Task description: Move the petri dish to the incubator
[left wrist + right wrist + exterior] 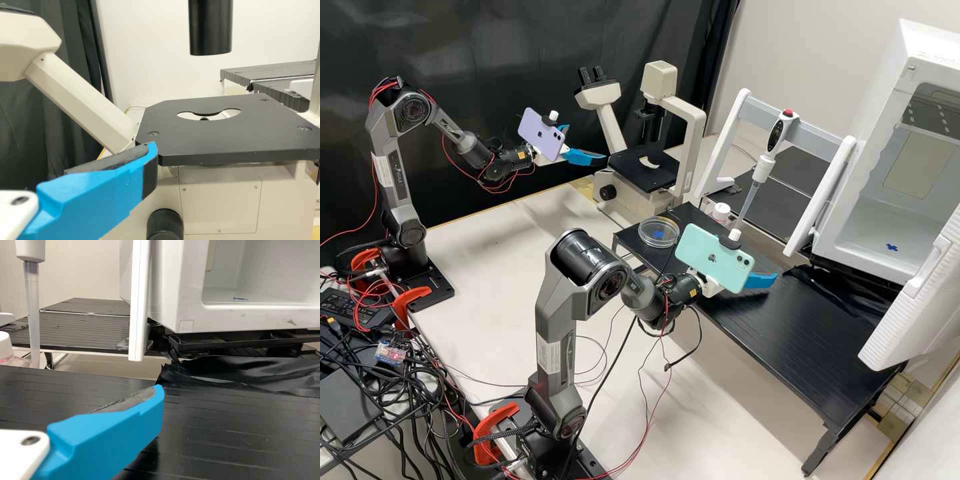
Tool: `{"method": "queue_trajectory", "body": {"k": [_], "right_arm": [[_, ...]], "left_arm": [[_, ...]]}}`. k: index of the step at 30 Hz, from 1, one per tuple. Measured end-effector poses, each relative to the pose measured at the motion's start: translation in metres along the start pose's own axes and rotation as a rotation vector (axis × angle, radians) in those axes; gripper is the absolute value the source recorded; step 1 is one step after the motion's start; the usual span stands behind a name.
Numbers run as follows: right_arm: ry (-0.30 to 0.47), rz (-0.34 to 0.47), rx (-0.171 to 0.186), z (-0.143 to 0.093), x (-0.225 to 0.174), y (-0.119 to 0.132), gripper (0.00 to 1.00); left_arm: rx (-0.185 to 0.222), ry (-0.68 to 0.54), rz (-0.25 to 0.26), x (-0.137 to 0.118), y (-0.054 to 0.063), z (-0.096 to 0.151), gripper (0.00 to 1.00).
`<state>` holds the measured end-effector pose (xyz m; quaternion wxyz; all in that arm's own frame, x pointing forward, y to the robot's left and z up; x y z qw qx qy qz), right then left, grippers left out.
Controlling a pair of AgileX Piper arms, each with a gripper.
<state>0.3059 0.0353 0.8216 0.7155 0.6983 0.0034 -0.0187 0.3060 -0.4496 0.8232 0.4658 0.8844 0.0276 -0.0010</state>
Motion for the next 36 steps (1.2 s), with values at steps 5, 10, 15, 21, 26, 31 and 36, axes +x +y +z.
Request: {"method": "queue_trajectory", "body": {"k": [5,10,15,21,26,31,36], "right_arm": [[0.0,0.0,0.0,0.0,0.0,0.0,1.0],[0.006,0.003,0.004,-0.002,-0.011,0.001,1.0],[0.102,0.002,0.033,-0.021,-0.035,-0.004,1.0],[0.257,-0.065,0.03,-0.052,-0.058,-0.025,1.0],[0.33,-0.151,-0.009,-0.069,-0.068,-0.048,1.0],[0.342,-0.21,-0.034,-0.073,-0.069,-0.067,1.0],[0.32,-0.251,-0.044,-0.071,-0.068,-0.081,1.0]], "left_arm": [[0.0,0.0,0.0,0.0,0.0,0.0,1.0],[0.0,0.0,0.0,0.0,0.0,0.0,1.0],[0.0,0.0,0.0,0.0,0.0,0.0,1.0],[0.0,0.0,0.0,0.0,0.0,0.0,1.0],[0.0,0.0,0.0,0.0,0.0,0.0,1.0],[0.0,0.0,0.0,0.0,0.0,0.0,1.0],[0.0,0.0,0.0,0.0,0.0,0.0,1.0]]}}
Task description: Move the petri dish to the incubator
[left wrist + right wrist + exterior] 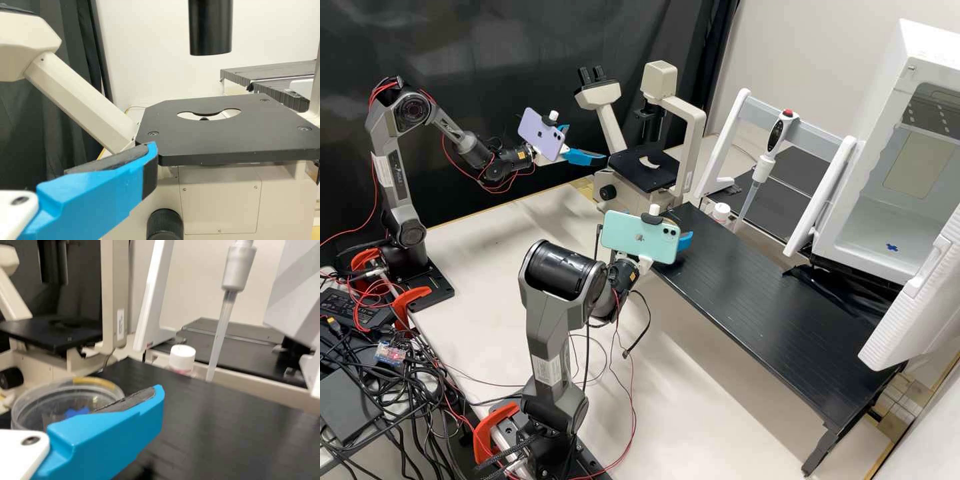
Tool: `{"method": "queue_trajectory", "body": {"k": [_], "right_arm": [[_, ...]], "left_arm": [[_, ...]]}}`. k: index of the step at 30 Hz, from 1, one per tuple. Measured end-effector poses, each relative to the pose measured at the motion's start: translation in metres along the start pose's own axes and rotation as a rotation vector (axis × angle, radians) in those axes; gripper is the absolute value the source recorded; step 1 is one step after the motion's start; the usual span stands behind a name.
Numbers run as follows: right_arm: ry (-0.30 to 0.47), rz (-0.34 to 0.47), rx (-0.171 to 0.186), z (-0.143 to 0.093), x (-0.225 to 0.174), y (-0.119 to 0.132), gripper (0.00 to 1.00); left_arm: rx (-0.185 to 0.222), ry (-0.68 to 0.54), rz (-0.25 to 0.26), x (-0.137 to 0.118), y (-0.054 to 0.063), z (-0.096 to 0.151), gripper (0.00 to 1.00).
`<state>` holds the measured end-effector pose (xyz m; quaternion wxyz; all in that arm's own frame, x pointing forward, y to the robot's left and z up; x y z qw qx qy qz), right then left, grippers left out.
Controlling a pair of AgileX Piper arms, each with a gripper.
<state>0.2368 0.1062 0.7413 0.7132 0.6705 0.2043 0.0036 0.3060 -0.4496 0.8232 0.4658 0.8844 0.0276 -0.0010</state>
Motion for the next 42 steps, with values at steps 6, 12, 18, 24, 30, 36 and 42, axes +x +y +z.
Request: {"method": "queue_trajectory", "body": {"k": [6,12,18,24,30,36,42], "right_arm": [[-0.023,-0.034,-0.012,0.006,0.004,-0.01,0.0],[-0.023,-0.02,-0.012,0.009,0.005,-0.01,0.0],[-0.032,-0.022,-0.003,0.012,0.006,-0.01,0.0],[-0.04,-0.017,0.006,0.014,0.006,-0.009,0.0],[-0.04,-0.017,0.006,0.014,0.006,-0.009,0.0],[-0.04,-0.017,0.006,0.014,0.006,-0.009,0.0],[-0.04,-0.017,0.006,0.014,0.006,-0.009,0.0]], "left_arm": [[0.0,0.0,0.0,0.0,0.0,0.0,1.0],[0.0,0.0,0.0,0.0,0.0,0.0,1.0],[0.0,0.0,0.0,0.0,0.0,0.0,1.0],[0.0,0.0,0.0,0.0,0.0,0.0,1.0],[0.0,0.0,0.0,0.0,0.0,0.0,1.0],[0.0,0.0,0.0,0.0,0.0,0.0,1.0],[0.0,0.0,0.0,0.0,0.0,0.0,1.0]]}}
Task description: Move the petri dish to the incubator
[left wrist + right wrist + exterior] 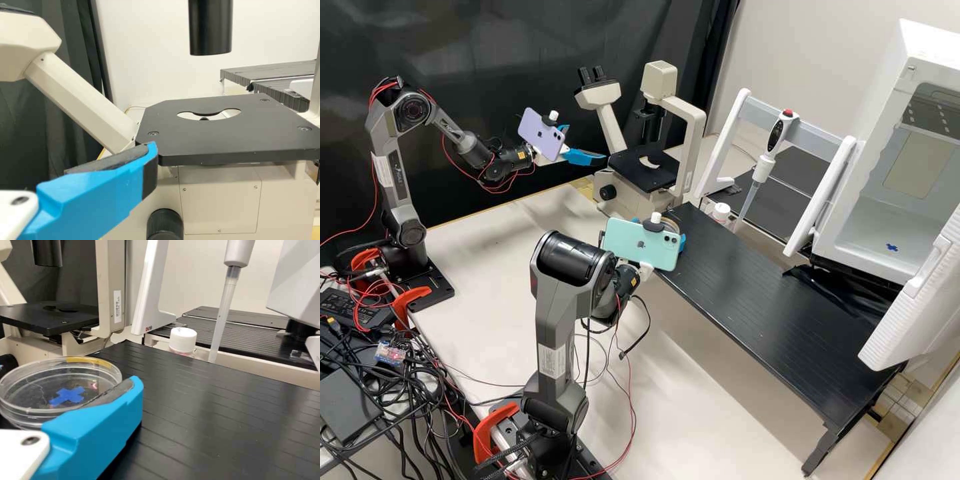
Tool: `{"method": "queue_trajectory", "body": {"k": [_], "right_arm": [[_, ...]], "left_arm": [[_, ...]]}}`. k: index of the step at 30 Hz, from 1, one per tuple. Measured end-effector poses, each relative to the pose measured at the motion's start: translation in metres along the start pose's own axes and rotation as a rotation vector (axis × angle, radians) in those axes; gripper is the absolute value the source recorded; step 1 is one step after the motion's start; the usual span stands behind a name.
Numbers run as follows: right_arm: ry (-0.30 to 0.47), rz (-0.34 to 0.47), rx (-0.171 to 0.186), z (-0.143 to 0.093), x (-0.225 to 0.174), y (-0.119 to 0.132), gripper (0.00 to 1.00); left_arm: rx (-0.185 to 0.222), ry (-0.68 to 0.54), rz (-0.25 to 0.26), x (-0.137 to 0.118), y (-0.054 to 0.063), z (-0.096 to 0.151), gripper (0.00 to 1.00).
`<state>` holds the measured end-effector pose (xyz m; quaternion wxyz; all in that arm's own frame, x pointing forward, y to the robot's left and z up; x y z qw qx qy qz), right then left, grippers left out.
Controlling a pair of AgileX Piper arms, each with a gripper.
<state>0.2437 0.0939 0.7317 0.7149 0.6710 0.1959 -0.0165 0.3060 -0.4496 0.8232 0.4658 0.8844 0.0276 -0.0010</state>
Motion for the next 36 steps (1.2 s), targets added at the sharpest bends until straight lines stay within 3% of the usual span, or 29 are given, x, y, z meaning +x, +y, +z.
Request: {"method": "queue_trajectory", "body": {"k": [19,25,31,36], "right_arm": [[-0.013,0.011,-0.008,0.002,-0.007,0.009,0.0],[-0.124,0.115,-0.009,0.026,-0.023,0.043,0.0],[-0.207,0.247,0.029,0.056,-0.042,0.082,0.0],[-0.263,0.365,0.029,0.077,-0.046,0.119,0.0]], "left_arm": [[0.0,0.0,0.0,0.0,0.0,0.0,1.0],[0.0,0.0,0.0,0.0,0.0,0.0,1.0],[0.0,0.0,0.0,0.0,0.0,0.0,1.0],[0.0,0.0,0.0,0.0,0.0,0.0,1.0]]}}
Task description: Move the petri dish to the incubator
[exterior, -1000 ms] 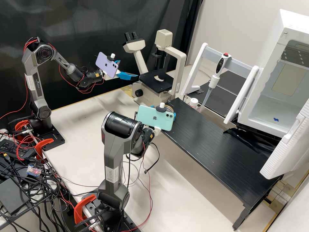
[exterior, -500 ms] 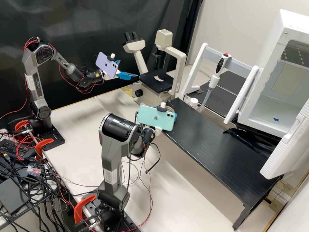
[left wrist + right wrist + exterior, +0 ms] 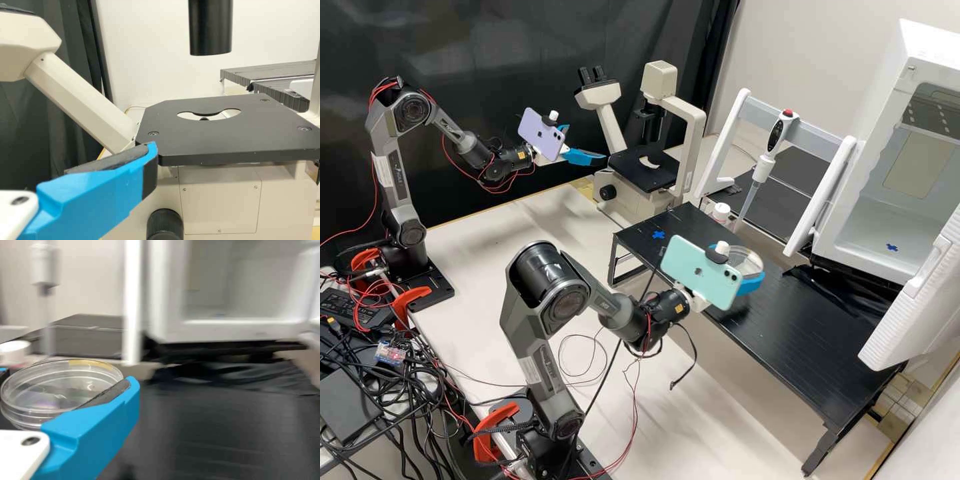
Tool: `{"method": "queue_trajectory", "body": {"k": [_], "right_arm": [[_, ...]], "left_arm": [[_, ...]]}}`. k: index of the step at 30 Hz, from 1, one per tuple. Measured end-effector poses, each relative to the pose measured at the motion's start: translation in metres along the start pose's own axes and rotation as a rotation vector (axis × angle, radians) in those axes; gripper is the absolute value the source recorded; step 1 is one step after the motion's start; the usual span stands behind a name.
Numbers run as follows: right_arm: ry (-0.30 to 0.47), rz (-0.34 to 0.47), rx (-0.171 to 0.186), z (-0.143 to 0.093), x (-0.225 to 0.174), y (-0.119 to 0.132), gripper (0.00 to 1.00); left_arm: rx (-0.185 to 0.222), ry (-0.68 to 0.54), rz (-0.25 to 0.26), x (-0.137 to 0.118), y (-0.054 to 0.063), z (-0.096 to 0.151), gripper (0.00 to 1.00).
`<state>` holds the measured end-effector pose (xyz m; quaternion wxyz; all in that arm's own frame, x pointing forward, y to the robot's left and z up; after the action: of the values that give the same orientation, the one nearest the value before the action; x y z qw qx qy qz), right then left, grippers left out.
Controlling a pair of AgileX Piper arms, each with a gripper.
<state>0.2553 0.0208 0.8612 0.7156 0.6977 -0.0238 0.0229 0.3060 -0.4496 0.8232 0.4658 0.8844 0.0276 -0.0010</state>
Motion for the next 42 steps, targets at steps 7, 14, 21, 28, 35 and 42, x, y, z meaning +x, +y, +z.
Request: {"method": "queue_trajectory", "body": {"k": [7,14,21,28,35,42], "right_arm": [[-0.065,0.136,-0.002,0.017,0.044,0.047,0.0],[-0.152,0.181,0.029,0.028,0.094,0.079,0.0],[-0.199,0.212,0.029,0.031,0.14,0.103,0.0],[-0.219,0.203,0.016,0.029,0.195,0.113,0.0],[-0.267,0.172,-0.006,0.034,0.245,0.107,0.0],[-0.318,0.169,0.005,0.047,0.277,0.107,0.0]], "left_arm": [[0.0,0.0,0.0,0.0,0.0,0.0,1.0],[0.0,0.0,0.0,0.0,0.0,0.0,1.0],[0.0,0.0,0.0,0.0,0.0,0.0,1.0],[0.0,0.0,0.0,0.0,0.0,0.0,1.0],[0.0,0.0,0.0,0.0,0.0,0.0,1.0],[0.0,0.0,0.0,0.0,0.0,0.0,1.0]]}}
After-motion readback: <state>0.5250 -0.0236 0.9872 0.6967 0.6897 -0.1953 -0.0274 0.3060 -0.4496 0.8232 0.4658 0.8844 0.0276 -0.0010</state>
